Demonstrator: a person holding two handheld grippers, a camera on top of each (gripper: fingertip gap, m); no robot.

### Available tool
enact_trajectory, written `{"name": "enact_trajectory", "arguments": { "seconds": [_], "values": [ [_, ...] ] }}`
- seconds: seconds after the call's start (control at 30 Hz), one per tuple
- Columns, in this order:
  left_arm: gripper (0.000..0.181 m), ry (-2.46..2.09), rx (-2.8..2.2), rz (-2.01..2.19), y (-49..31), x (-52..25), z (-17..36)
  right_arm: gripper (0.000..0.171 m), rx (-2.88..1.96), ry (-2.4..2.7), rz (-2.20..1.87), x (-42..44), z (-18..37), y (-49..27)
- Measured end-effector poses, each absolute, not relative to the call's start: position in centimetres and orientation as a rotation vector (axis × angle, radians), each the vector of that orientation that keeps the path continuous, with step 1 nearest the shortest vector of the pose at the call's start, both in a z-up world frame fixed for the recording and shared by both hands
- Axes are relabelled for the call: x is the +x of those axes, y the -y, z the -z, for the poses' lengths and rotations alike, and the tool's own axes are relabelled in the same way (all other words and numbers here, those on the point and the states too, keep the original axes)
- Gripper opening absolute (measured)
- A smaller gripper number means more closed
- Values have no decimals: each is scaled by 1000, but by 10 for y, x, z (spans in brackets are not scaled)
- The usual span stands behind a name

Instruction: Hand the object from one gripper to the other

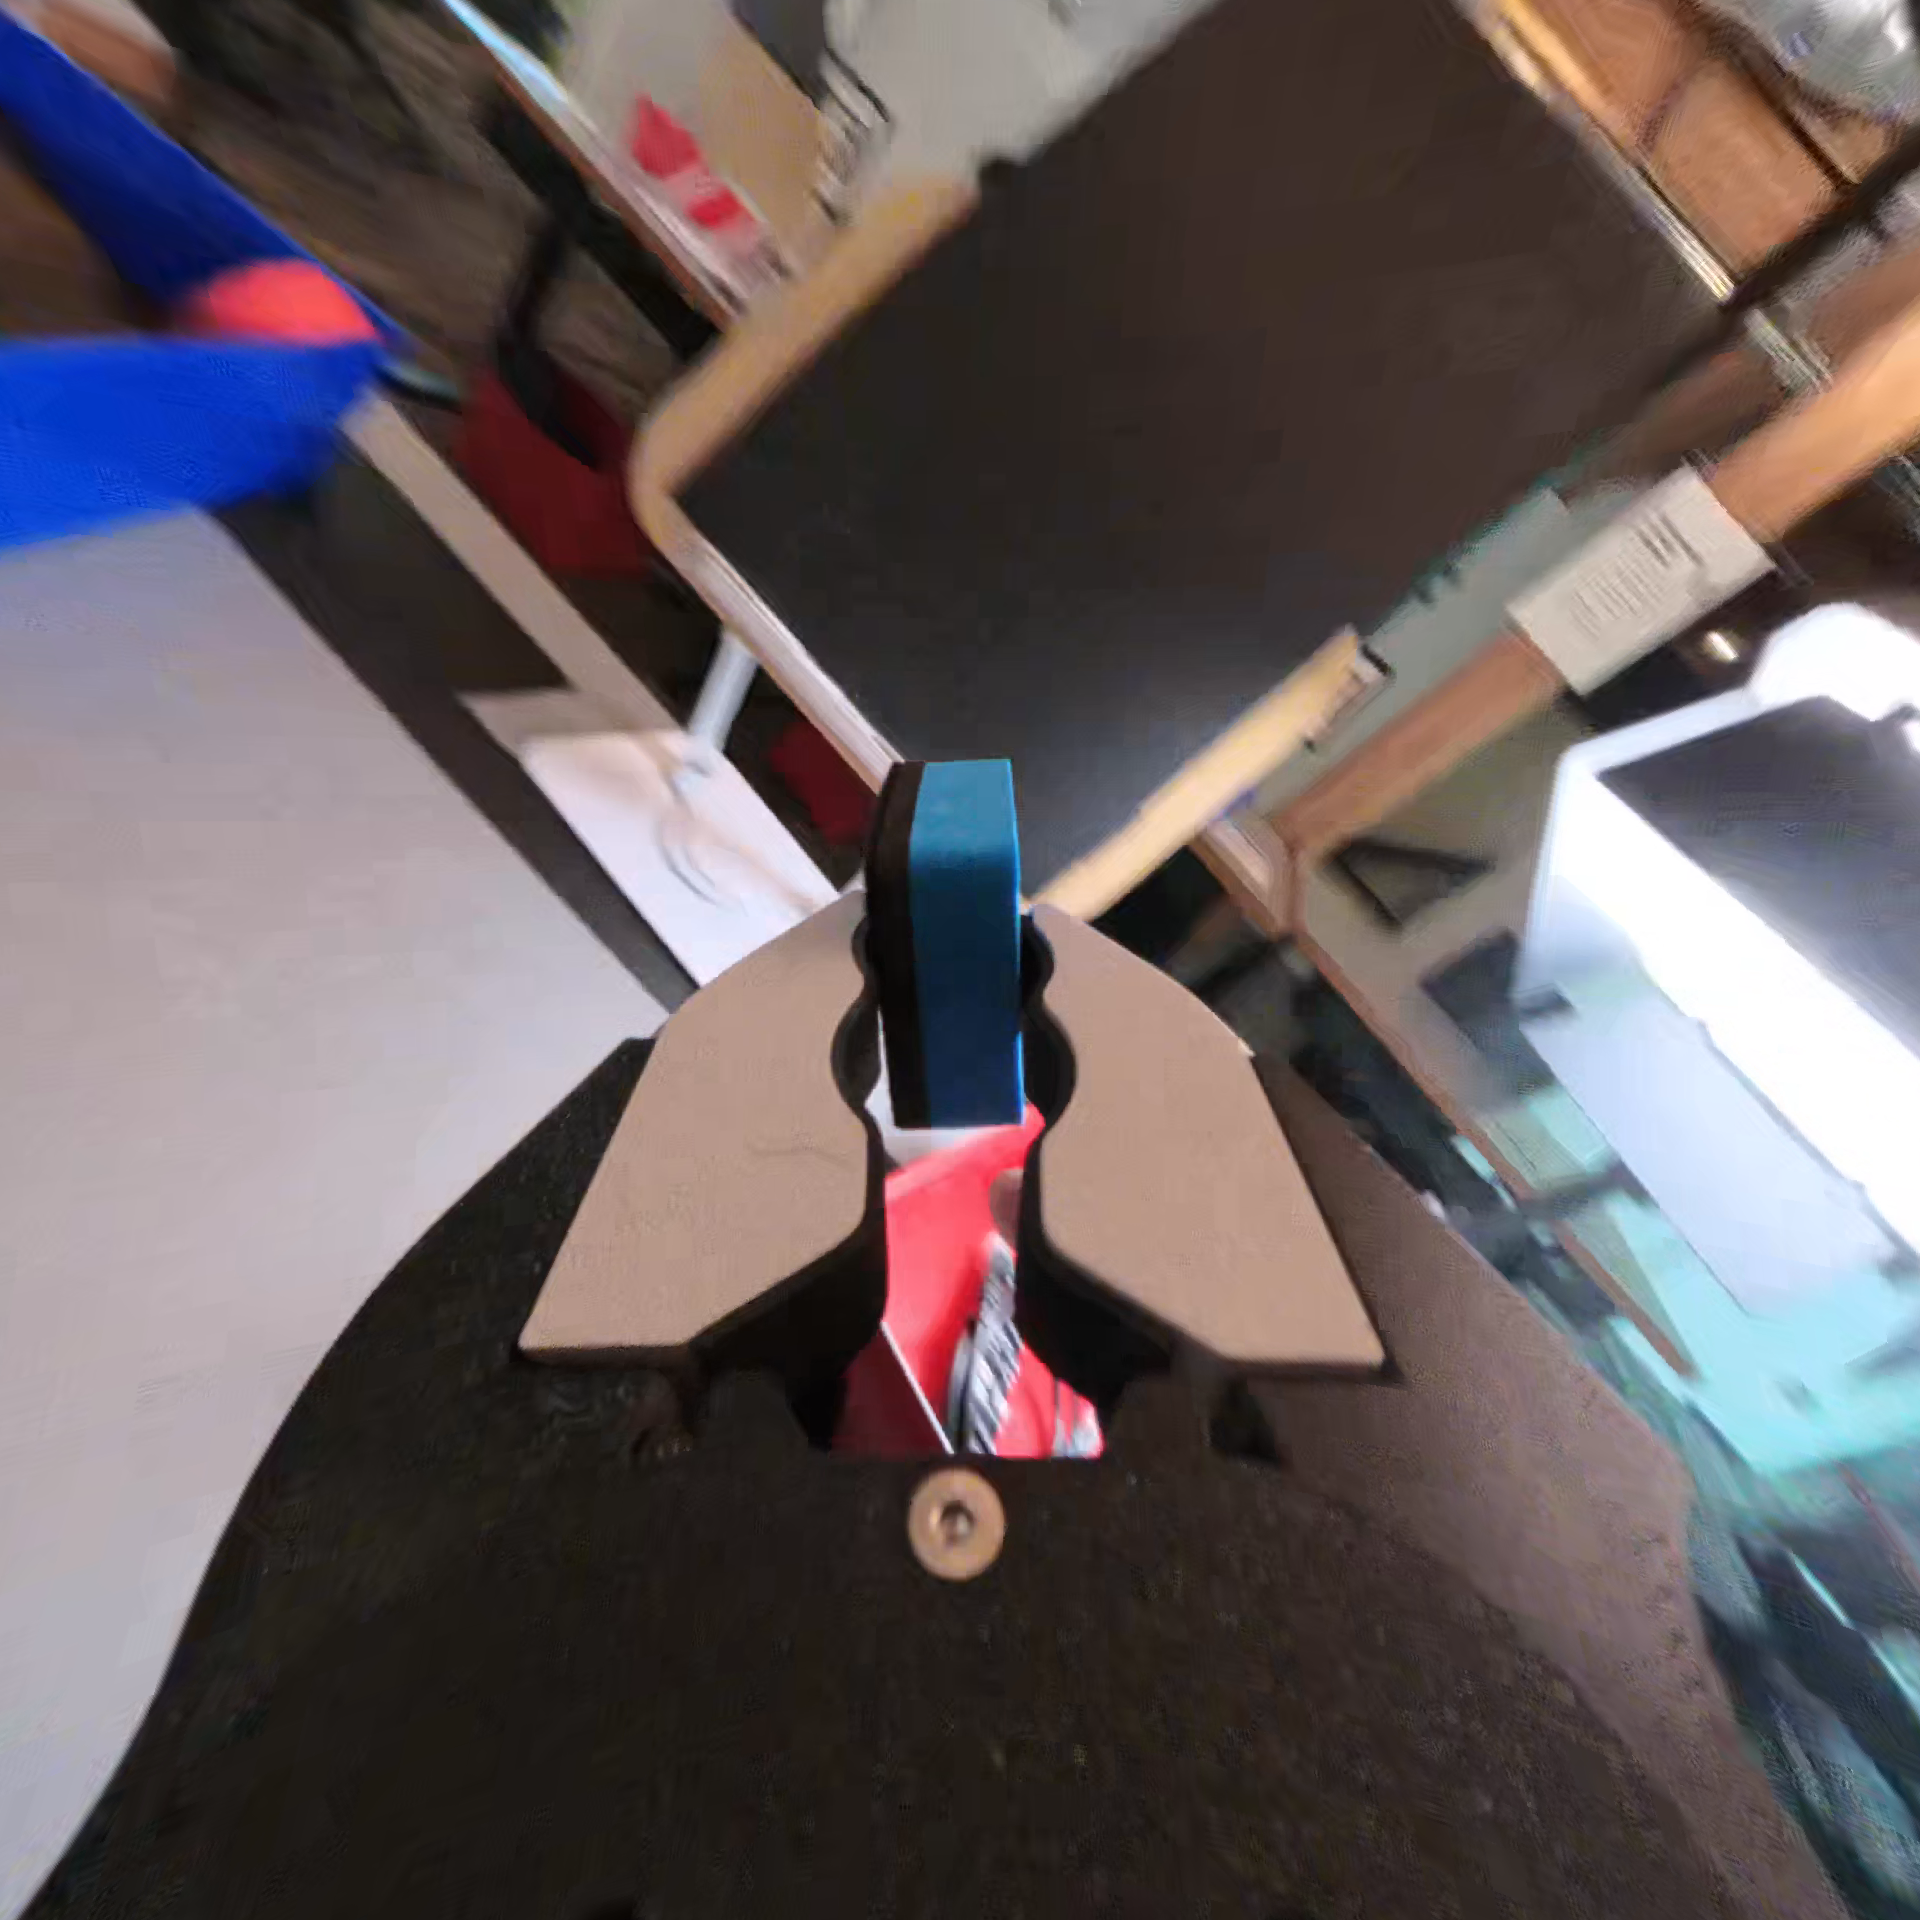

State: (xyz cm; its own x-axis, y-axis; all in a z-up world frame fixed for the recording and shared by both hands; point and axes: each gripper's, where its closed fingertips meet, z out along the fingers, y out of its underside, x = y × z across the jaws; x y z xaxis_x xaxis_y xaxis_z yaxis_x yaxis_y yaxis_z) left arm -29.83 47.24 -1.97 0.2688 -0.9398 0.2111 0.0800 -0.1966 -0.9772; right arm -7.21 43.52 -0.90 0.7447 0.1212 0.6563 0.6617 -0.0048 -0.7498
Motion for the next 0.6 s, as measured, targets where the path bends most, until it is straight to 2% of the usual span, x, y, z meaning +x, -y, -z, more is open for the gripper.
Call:
{"name": "enact_trajectory", "arguments": {
  "seconds": [0.13,0.27,0.4,0.6],
  "values": [
    [40,-784,-1517,643,-521,-349,25,24,-1815,277,752,69,60,-460],
    [39,-739,-1588,472,-542,-381,30,25,-1965,96,784,131,97,-460],
    [40,-690,-1680,360,-563,-410,45,53,-1944,-9,720,144,94,-460],
    [40,-666,-1751,289,-578,-435,61,41,-1637,89,405,84,39,-459]
  ]
}}
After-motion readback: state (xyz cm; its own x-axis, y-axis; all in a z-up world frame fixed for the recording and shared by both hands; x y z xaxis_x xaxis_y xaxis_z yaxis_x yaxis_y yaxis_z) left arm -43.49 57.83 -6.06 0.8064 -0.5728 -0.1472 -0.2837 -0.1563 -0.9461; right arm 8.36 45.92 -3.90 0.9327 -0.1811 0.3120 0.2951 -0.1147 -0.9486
